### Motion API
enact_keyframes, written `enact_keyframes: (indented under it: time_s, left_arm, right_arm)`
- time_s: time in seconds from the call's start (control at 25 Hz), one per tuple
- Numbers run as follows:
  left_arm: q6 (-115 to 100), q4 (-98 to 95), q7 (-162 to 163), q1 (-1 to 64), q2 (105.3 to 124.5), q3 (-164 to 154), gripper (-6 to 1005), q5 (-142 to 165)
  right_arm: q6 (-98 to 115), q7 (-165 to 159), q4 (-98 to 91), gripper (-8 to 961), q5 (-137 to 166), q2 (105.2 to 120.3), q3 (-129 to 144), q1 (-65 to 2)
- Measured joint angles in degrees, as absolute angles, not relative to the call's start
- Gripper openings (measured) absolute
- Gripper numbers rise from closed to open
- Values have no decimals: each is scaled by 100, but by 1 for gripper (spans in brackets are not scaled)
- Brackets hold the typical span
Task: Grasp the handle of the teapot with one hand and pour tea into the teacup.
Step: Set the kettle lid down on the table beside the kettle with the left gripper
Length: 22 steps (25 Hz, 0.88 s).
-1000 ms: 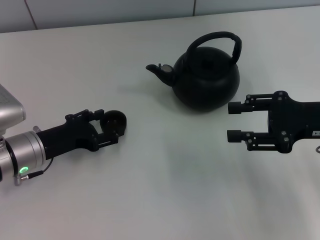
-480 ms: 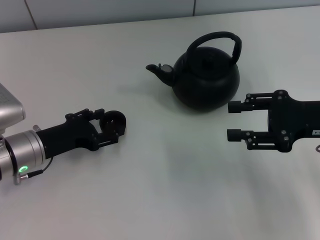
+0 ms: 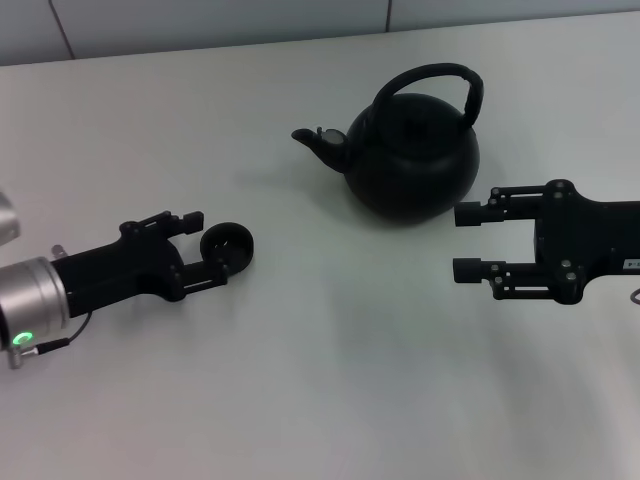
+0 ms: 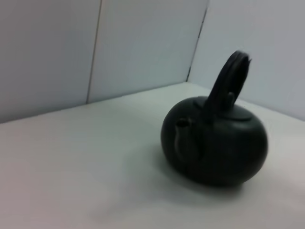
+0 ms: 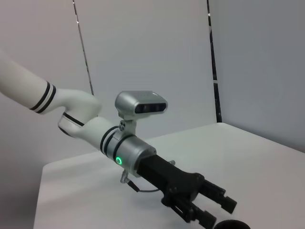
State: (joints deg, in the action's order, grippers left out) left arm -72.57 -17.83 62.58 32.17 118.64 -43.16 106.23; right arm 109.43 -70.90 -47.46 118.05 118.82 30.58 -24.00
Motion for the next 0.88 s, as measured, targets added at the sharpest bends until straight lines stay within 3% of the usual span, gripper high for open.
enact_keyframes:
  time_s: [0.4,0.88]
  left_arm:
    - [-8179,-2471,6263,2815,11859,-4271,802,10521]
    - [-10498,-4623,6315,1952,11798,-4328,799,10189]
  right_arm:
    - [10942,-7076,-4746,622,11784,11889,3049,-2380]
    - [10576,-7083,-4676,621,11706,11907,2989,-2347]
